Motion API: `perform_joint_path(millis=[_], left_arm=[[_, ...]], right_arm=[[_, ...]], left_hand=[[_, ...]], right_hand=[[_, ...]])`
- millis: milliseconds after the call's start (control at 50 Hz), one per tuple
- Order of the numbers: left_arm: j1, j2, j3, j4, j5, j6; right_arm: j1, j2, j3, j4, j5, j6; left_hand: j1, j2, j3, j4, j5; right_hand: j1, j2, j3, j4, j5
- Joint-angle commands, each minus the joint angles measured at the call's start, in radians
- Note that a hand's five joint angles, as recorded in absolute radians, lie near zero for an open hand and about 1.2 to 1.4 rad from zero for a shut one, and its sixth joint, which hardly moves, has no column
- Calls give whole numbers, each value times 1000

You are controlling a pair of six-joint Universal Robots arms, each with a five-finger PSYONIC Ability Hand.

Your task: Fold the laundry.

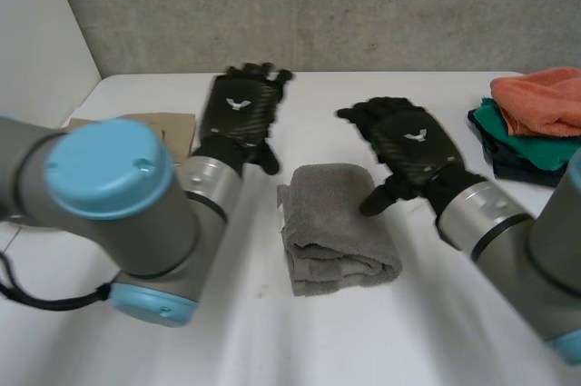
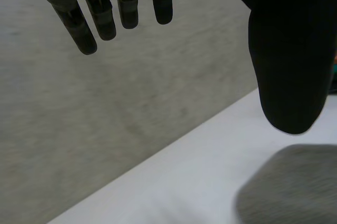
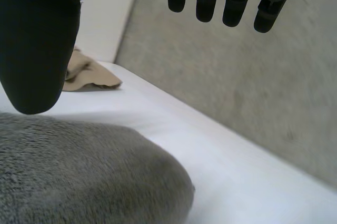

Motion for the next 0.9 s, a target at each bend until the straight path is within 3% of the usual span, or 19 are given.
perform_joint_path(millis=[20,180,300,400,560,640,720,800,820,900], left_arm=[[-89,-165,140,-84,41,-6],[-93,-269,184,-227,18,11],[-89,-296,172,-313,-68,46],[-93,-285,161,-373,-80,71],[-90,-133,152,-370,-58,66],[-77,-64,153,-368,12,66],[-9,13,149,-373,151,67],[31,48,149,-381,346,64],[40,54,150,-382,433,63],[60,57,155,-390,595,58]], right_arm=[[-55,170,-150,182,0,-20],[-52,330,-242,251,-2,-103],[-49,385,-255,263,4,-163],[-18,366,-255,280,35,-316],[25,217,-186,208,136,-356],[72,145,-71,119,136,-359],[111,117,65,18,138,-359],[149,126,164,-91,136,-355],[154,128,176,-111,135,-353],[166,146,207,-189,122,-345]], left_hand=[[7,9,9,13,5],[13,15,15,19,11],[27,30,29,34,26],[27,30,29,34,26],[13,15,15,19,11],[4,6,6,10,2],[13,15,15,19,11],[18,21,20,25,17],[24,27,26,31,23],[24,27,26,31,23]], right_hand=[[-49,-40,-41,-40,-48],[-49,-40,-41,-40,-48],[-49,-40,-41,-40,-48],[-49,-40,-41,-40,-48],[-49,-40,-41,-40,-48],[-49,-40,-41,-40,-48],[-49,-40,-41,-40,-48],[-49,-40,-41,-40,-48],[-49,-40,-41,-40,-48],[-49,-40,-41,-40,-48]])
